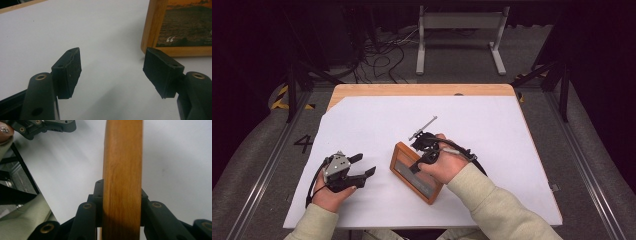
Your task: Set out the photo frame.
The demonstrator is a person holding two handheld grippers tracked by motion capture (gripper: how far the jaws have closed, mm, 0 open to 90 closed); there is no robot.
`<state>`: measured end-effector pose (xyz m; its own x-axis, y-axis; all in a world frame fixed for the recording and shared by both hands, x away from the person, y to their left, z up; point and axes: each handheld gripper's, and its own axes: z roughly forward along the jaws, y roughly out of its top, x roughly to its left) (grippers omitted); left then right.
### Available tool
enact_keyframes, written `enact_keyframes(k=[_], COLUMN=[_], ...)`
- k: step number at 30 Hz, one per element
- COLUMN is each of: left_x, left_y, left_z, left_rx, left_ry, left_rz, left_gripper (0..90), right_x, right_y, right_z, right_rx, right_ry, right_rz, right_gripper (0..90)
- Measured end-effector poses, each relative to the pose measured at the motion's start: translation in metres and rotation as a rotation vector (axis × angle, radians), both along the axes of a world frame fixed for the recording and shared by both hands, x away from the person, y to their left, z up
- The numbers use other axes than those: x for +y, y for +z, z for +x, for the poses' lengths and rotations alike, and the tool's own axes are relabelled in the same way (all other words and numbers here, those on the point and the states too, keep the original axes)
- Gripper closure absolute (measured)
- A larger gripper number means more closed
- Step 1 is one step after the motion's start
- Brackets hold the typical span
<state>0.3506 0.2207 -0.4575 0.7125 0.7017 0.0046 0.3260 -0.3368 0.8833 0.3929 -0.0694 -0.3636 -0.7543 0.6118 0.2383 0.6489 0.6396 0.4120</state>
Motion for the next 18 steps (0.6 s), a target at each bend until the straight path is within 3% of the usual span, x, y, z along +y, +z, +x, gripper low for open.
enact_keyframes(k=[3,5,10,18], left_x=[0.000,-0.001,0.000,0.001], left_y=[0.000,0.000,0.000,-0.001], left_z=[0.000,0.000,0.000,-0.001], left_rx=[0.003,0.004,0.003,0.003], left_ry=[0.000,-0.001,0.001,0.002], left_rz=[0.001,0.002,0.001,0.001], left_gripper=[31.3,31.3,31.2,31.1], right_x=[-0.002,-0.002,-0.005,-0.018], right_y=[0.005,0.010,0.021,0.043], right_z=[0.002,0.004,0.007,0.016], right_rx=[-0.025,-0.050,-0.098,-0.134], right_ry=[0.040,0.110,0.198,0.276], right_rz=[-0.022,-0.053,-0.079,-0.093], right_gripper=[72.3,72.3,72.4,72.4])
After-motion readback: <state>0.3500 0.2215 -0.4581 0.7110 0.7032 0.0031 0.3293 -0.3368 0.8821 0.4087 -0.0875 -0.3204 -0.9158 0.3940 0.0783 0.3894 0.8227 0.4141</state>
